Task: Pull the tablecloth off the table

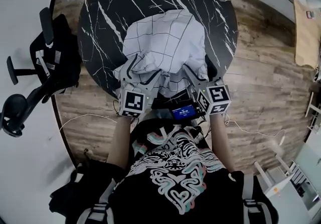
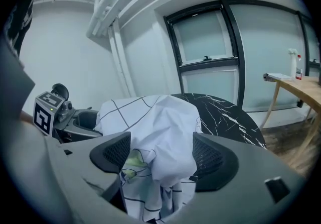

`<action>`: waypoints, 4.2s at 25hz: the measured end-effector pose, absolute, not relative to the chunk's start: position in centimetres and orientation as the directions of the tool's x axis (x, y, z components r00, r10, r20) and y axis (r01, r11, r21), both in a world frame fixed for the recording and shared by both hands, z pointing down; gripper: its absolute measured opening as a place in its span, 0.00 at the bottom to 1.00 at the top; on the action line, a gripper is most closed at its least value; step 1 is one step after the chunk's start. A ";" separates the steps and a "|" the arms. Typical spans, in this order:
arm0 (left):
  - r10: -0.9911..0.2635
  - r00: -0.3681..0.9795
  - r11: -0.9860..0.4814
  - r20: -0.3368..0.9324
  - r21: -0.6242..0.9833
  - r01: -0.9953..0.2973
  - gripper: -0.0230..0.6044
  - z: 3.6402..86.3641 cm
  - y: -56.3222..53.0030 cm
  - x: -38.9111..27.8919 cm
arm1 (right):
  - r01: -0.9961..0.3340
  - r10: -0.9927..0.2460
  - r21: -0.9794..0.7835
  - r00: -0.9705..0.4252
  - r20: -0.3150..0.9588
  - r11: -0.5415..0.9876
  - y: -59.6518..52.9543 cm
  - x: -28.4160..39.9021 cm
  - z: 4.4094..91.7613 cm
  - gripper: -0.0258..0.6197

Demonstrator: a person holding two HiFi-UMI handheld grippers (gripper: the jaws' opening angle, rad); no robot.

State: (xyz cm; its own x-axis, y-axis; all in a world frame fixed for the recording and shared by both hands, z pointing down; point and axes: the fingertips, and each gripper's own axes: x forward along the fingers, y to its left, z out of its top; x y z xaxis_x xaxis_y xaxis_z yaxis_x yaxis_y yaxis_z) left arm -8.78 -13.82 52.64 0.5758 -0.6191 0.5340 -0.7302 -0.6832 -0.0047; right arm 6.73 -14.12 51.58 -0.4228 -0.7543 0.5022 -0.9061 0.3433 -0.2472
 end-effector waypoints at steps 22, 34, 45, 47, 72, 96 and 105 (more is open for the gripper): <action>-0.433 0.479 -0.801 0.764 -0.083 -0.592 0.80 60.0 -13.5 -8.0 | -0.868 -0.623 -0.321 -0.495 0.605 0.378 -16.3 5.1 56.8 0.79; -0.311 0.499 -0.814 0.809 0.045 -0.580 0.80 62.2 -13.4 -7.7 | -0.815 -0.526 -0.445 -0.579 0.623 0.372 -16.3 3.8 58.8 0.79; -0.285 0.497 -0.801 0.819 0.081 -0.593 0.79 63.5 -13.7 -7.4 | -0.795 -0.489 -0.496 -0.607 0.627 0.350 -16.4 2.5 60.0 0.75; -0.286 0.498 -0.798 0.819 0.085 -0.597 0.79 63.6 -13.8 -7.3 | -0.795 -0.492 -0.496 -0.607 0.625 0.350 -16.5 2.4 60.1 0.75; -0.356 0.523 -0.802 0.774 0.033 -0.596 0.72 63.5 -13.9 -6.8 | -0.808 -0.499 -0.514 -0.584 0.640 0.287 -16.6 1.3 60.1 0.52; -0.404 0.494 -0.797 0.770 -0.030 -0.604 0.52 63.0 -13.9 -6.4 | -0.799 -0.532 -0.523 -0.593 0.605 0.296 -16.9 0.9 60.2 0.32; -0.410 0.512 -0.801 0.755 -0.030 -0.598 0.39 61.6 -14.1 -6.0 | -0.783 -0.555 -0.552 -0.606 0.570 0.288 -16.6 1.0 59.4 0.25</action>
